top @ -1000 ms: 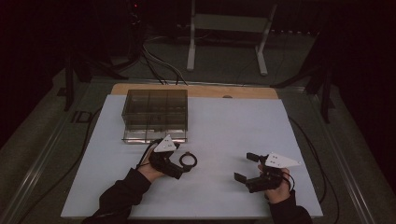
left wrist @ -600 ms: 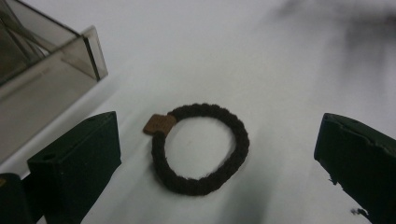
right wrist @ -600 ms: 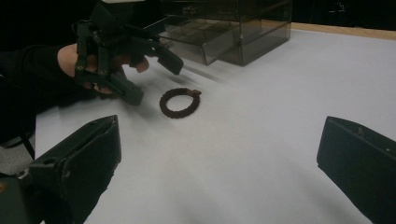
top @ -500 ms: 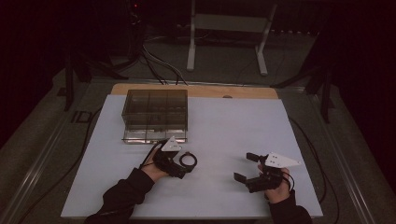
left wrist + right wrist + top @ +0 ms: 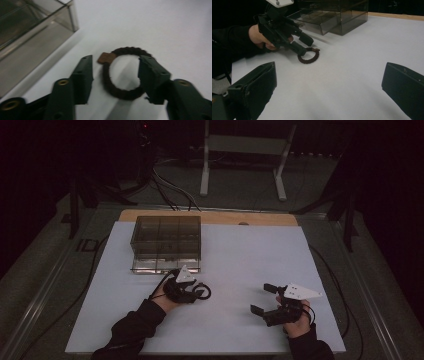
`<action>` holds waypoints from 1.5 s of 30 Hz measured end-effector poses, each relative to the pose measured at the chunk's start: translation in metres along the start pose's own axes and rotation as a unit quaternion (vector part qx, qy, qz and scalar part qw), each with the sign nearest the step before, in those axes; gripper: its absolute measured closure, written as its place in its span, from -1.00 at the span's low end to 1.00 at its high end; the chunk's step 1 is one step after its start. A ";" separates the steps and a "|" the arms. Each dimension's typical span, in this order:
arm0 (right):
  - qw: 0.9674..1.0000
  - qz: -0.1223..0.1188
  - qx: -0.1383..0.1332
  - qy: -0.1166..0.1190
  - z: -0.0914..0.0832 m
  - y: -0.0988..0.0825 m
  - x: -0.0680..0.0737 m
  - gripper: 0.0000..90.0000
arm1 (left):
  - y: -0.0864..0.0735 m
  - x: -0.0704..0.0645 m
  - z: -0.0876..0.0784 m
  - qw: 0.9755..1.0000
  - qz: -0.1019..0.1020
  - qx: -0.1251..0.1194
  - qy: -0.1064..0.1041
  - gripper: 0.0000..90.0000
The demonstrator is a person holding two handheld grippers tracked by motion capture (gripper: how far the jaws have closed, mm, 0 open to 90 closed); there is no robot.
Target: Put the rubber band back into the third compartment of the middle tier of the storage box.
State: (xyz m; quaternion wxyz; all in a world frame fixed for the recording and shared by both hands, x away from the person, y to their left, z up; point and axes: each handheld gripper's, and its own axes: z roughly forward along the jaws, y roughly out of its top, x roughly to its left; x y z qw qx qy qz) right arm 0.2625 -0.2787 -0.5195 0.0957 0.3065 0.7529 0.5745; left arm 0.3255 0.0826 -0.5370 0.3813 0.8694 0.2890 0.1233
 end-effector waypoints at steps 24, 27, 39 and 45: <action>1.000 -0.002 0.000 0.001 0.001 0.000 0.000 -1.00 | 0.003 0.000 0.005 1.000 -0.002 0.027 0.003 0.94; 1.000 -0.003 0.000 0.001 0.001 0.000 0.001 -1.00 | 0.004 0.000 0.005 1.000 -0.001 0.029 0.006 0.95; 1.000 0.000 -0.001 0.002 0.001 0.001 0.000 -1.00 | 0.004 0.001 -0.001 0.999 -0.010 0.035 0.005 0.98; 1.000 0.002 -0.001 0.002 0.001 0.001 0.000 -1.00 | 0.009 -0.004 -0.007 1.000 -0.005 0.030 -0.001 0.98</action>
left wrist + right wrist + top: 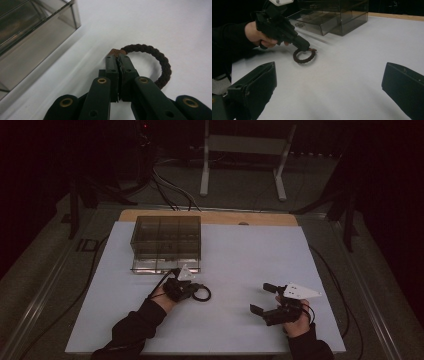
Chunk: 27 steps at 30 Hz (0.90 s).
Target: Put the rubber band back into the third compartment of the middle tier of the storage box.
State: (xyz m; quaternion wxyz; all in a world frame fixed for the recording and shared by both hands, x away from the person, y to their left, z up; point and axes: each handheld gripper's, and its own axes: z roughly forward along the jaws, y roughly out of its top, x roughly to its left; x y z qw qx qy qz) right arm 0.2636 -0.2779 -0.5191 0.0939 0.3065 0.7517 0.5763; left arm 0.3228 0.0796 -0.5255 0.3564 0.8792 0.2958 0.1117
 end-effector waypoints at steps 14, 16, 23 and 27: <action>1.000 0.004 0.000 0.002 0.001 0.000 0.000 -1.00 | 0.007 -0.006 -0.016 1.000 0.004 -0.010 -0.006 0.98; 1.000 0.003 0.000 0.002 0.001 0.000 0.000 -1.00 | 0.008 -0.006 -0.019 1.000 0.006 -0.011 -0.004 0.98; 1.000 0.004 0.000 0.002 0.002 0.000 0.000 -1.00 | 0.014 -0.007 -0.029 1.000 0.011 -0.019 -0.004 0.98; 1.000 0.003 0.001 0.001 0.002 0.000 0.000 -1.00 | 0.015 -0.006 -0.034 1.000 0.008 -0.019 -0.002 0.98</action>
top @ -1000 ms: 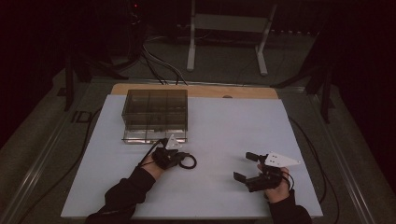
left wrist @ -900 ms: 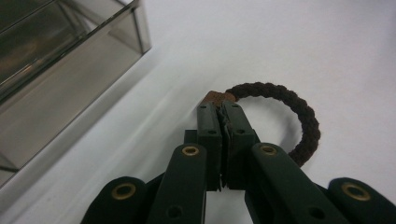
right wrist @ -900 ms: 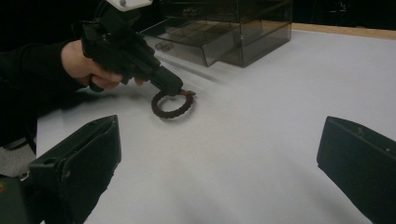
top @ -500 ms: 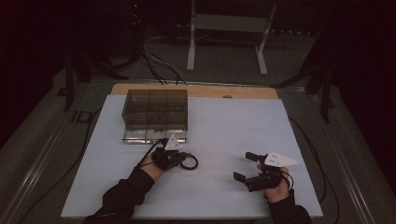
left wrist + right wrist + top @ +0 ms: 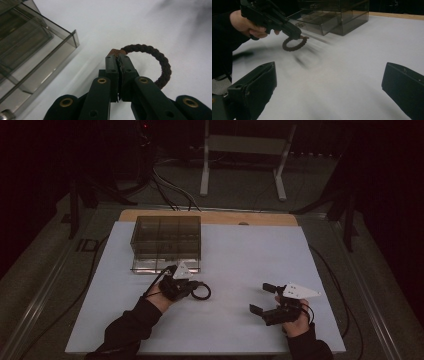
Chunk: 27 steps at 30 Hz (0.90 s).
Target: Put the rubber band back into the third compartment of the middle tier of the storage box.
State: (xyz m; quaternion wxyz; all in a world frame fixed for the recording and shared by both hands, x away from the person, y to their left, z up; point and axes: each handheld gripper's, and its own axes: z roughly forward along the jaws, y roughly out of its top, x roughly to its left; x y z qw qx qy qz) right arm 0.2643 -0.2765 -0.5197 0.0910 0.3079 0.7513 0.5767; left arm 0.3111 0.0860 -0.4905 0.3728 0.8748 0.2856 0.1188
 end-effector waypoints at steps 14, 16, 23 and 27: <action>1.000 0.001 -0.001 0.001 0.000 0.000 0.000 -1.00 | 0.011 0.005 -0.016 1.000 0.001 -0.019 0.004 0.98; 1.000 0.001 -0.001 0.000 0.000 0.000 0.000 -1.00 | 0.012 0.006 -0.017 1.000 0.001 -0.020 0.004 0.98; 1.000 0.002 -0.001 0.001 0.000 0.000 -0.001 -1.00 | 0.019 0.012 -0.025 1.000 -0.001 -0.027 0.008 0.98; 1.000 0.001 -0.001 0.001 0.000 0.000 0.000 -1.00 | 0.023 0.017 -0.031 0.999 -0.006 -0.036 0.012 0.98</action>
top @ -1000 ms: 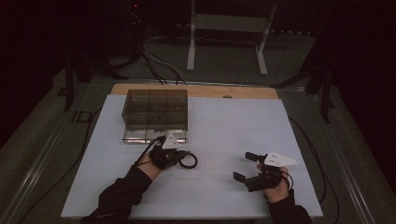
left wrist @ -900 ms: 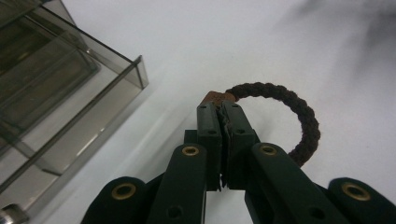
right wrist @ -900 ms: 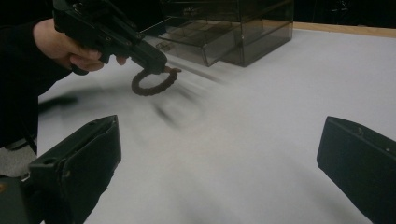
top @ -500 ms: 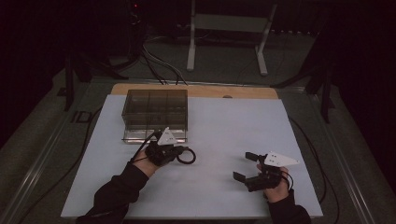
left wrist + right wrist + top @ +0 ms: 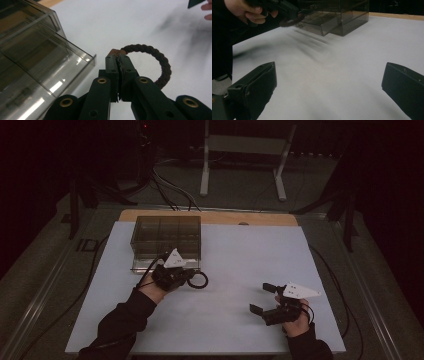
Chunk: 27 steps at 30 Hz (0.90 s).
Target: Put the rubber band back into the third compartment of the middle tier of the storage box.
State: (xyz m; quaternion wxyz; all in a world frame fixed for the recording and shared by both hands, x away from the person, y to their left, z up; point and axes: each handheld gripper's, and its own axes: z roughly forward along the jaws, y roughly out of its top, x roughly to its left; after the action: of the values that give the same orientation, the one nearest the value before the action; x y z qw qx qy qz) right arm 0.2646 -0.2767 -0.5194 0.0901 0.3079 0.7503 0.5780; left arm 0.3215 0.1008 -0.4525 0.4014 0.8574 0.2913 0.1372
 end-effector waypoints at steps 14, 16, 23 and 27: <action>1.000 0.000 0.001 0.000 0.000 0.000 0.000 -1.00 | 0.012 0.015 -0.006 1.000 -0.012 -0.011 0.014 0.98; 1.000 -0.001 0.000 -0.001 0.000 0.000 0.000 -1.00 | 0.013 0.017 -0.007 1.000 -0.015 -0.013 0.014 0.98; 1.000 0.001 0.000 0.000 0.000 0.000 0.000 -1.00 | 0.018 0.025 -0.008 0.999 -0.027 -0.020 0.026 0.98; 1.000 -0.002 -0.001 -0.001 0.000 0.000 0.000 -1.00 | 0.021 0.029 -0.007 0.999 -0.031 -0.020 0.032 0.98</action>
State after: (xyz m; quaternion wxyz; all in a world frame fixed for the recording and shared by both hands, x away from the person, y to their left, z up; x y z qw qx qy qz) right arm 0.2645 -0.2768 -0.5189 0.0921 0.3065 0.7505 0.5782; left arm 0.3499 0.1121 -0.4323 0.4134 0.8348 0.3278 0.1573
